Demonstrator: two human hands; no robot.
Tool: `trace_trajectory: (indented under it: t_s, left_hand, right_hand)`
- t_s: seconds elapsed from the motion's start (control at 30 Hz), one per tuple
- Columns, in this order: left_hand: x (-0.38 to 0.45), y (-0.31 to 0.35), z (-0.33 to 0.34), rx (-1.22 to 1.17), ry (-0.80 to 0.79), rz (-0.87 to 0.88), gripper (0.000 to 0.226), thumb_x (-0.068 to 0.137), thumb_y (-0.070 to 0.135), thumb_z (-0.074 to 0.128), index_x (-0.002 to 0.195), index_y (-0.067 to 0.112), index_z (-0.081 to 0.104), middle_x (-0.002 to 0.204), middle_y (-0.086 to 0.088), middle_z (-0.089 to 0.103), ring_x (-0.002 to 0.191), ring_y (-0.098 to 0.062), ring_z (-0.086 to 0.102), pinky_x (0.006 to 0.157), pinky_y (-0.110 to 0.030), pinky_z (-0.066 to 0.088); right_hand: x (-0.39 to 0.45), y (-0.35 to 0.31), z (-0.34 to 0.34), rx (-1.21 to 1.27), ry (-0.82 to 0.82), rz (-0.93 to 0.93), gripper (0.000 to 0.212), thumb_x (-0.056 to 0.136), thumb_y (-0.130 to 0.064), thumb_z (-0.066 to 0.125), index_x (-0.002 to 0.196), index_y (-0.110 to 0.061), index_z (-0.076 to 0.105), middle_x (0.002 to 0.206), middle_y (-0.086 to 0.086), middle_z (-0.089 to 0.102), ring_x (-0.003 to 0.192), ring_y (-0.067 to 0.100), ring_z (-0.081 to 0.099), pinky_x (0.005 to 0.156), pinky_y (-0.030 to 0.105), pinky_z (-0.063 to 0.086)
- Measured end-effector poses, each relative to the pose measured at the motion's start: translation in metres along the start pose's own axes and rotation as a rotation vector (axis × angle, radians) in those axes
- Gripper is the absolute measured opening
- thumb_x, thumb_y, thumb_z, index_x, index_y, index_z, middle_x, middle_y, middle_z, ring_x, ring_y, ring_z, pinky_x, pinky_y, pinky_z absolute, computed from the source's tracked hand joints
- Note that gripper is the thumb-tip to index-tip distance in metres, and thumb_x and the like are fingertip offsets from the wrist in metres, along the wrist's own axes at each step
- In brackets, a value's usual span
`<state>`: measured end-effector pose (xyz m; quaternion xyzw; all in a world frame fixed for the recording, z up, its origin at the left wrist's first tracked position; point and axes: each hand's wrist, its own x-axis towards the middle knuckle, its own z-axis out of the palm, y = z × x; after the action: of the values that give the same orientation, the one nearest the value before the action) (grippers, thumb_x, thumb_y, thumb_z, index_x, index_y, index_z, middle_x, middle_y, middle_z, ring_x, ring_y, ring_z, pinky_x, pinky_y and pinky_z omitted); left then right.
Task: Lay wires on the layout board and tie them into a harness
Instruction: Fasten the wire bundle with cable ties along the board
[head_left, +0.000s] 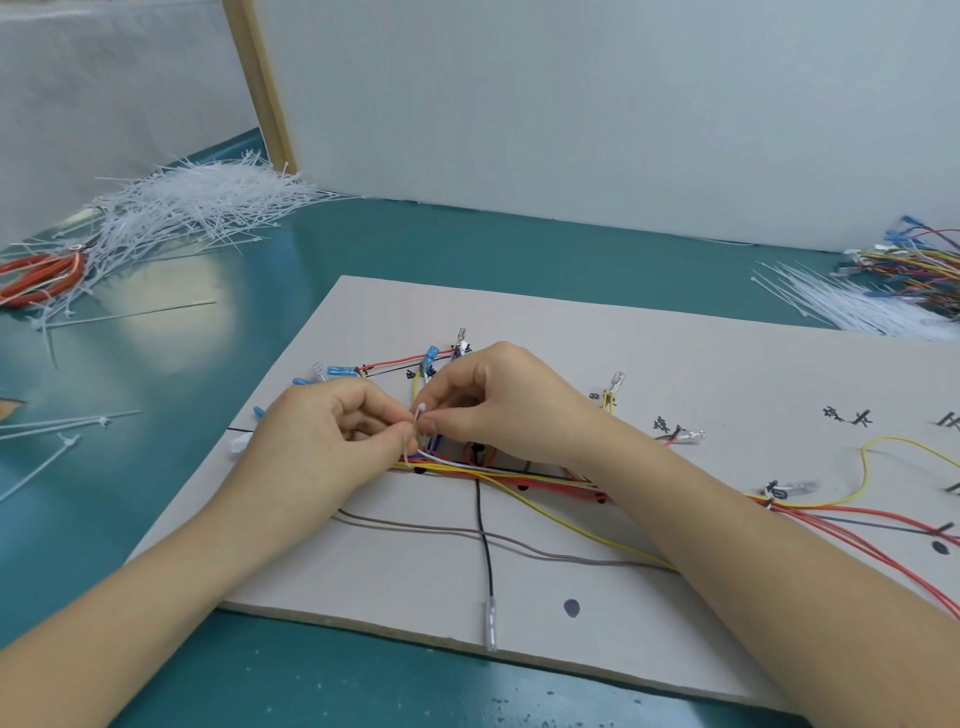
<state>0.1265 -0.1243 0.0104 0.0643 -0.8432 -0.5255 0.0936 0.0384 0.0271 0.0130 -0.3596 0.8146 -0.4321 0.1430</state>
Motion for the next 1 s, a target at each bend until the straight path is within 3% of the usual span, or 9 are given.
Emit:
trace_trajectory:
  t_s: [0.2,0.37,0.5,0.67,0.83,0.9,1.0]
  left_hand:
    - [0.0001,0.0006,0.0,-0.005,-0.001,-0.005,0.019,0.076,0.001,0.068,0.068,0.018,0.067,0.066,-0.003,0.07,0.063,-0.017,0.062,0.064,-0.03,0.05]
    - [-0.0008,0.0005,0.0003,-0.014,-0.015,0.002,0.019,0.077,-0.002,0.067,0.069,0.016,0.067,0.066,0.0,0.071,0.06,-0.005,0.062,0.06,-0.011,0.048]
    - [-0.0002,-0.0001,0.0007,-0.009,-0.009,0.004,0.02,0.077,-0.002,0.067,0.068,0.016,0.067,0.065,0.001,0.071,0.059,-0.005,0.062,0.06,-0.013,0.048]
    - [0.0011,0.0,0.0007,-0.013,-0.011,0.003,0.018,0.078,-0.002,0.067,0.07,0.014,0.067,0.065,0.0,0.071,0.058,-0.004,0.062,0.059,-0.01,0.048]
    - [0.0013,0.0006,0.0019,-0.024,0.001,0.013,0.017,0.078,-0.003,0.067,0.071,0.013,0.067,0.065,0.002,0.071,0.057,-0.002,0.061,0.057,-0.008,0.046]
    - [0.0012,0.0008,0.0024,-0.02,0.003,0.019,0.017,0.078,-0.002,0.067,0.071,0.014,0.066,0.064,0.003,0.07,0.056,-0.002,0.06,0.057,-0.008,0.045]
    - [0.0007,0.0008,0.0025,-0.009,0.014,0.032,0.018,0.078,0.0,0.068,0.07,0.017,0.066,0.063,0.003,0.069,0.055,-0.001,0.058,0.057,-0.007,0.044]
  right_hand:
    - [0.0001,-0.001,0.0004,-0.033,0.012,-0.002,0.009,0.081,-0.014,0.07,0.077,-0.022,0.07,0.072,-0.004,0.071,0.062,-0.002,0.058,0.068,0.023,0.049]
    - [0.0004,-0.0008,0.0012,-0.036,0.018,0.0,0.01,0.081,-0.014,0.069,0.077,-0.022,0.07,0.068,-0.007,0.068,0.057,-0.005,0.056,0.063,0.016,0.045]
    - [0.0,-0.0009,0.0004,-0.024,0.017,-0.001,0.016,0.081,-0.014,0.07,0.073,-0.027,0.066,0.071,-0.003,0.071,0.057,-0.005,0.056,0.065,0.019,0.047]
    - [-0.0021,-0.0029,0.001,-0.041,-0.004,-0.01,0.009,0.082,-0.013,0.068,0.078,-0.02,0.071,0.066,-0.008,0.067,0.057,-0.006,0.055,0.062,0.014,0.045]
    - [-0.0021,-0.0037,-0.0017,0.098,-0.02,0.042,0.02,0.09,-0.011,0.056,0.075,-0.013,0.07,0.067,-0.006,0.067,0.061,0.004,0.057,0.065,0.022,0.048]
    - [-0.0012,-0.005,-0.002,0.08,-0.016,0.035,0.018,0.089,-0.012,0.059,0.075,-0.016,0.069,0.065,-0.009,0.065,0.056,0.001,0.055,0.062,0.016,0.045]
    - [-0.0005,-0.0062,-0.0018,0.054,-0.014,0.022,0.011,0.086,-0.01,0.064,0.078,-0.015,0.07,0.069,-0.005,0.067,0.062,0.004,0.059,0.066,0.018,0.048]
